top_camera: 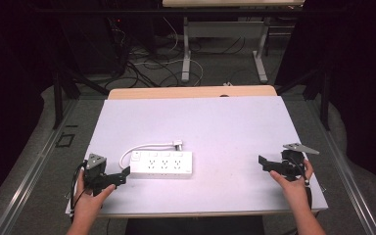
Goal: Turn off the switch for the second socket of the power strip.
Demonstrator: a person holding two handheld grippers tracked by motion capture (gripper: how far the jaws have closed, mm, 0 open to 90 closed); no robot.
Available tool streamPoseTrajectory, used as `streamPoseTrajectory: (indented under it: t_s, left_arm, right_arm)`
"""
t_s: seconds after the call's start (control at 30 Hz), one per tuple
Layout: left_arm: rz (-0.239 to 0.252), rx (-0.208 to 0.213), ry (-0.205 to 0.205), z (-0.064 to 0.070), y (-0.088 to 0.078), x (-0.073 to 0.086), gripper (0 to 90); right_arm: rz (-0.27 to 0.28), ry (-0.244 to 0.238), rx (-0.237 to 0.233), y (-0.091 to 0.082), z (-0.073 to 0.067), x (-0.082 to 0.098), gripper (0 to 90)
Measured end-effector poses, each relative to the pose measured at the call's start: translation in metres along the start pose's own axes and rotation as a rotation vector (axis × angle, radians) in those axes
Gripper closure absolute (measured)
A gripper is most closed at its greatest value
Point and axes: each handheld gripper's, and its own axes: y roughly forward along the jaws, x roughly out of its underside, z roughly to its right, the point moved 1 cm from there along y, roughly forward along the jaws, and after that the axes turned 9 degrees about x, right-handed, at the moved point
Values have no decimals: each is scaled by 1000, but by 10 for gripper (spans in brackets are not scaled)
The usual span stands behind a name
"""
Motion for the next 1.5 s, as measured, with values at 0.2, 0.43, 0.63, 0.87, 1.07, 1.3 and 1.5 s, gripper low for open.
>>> streamPoseTrajectory:
  t_s: [0.2, 0.43, 0.63, 0.87, 1.07, 1.3, 1.5]
  left_arm:
    - [0, -4, 12, 3, 1, 0, 30]
    - [-1, -4, 31, 8, 5, -1, 32]
    - [1, -1, 43, 11, 5, -2, 48]
    - [-12, 9, 70, 15, 5, -3, 90]
    - [-18, 9, 91, 19, 5, -4, 127]
    - [-39, 22, 116, 23, 6, -4, 158]
    - [-52, 46, 136, 29, 9, -4, 169]
  right_arm:
    - [19, -12, -1, -7, -4, 2, 0]
    - [6, -48, -13, -4, -10, 6, 0]
    - [6, -68, -23, -3, -15, 7, 0]
    - [13, -97, -26, -3, -19, 7, 0]
    - [16, -114, -31, -3, -22, 8, 0]
    - [12, -127, -42, -2, -27, 9, 0]
    - [9, -137, -49, -2, -28, 9, 0]
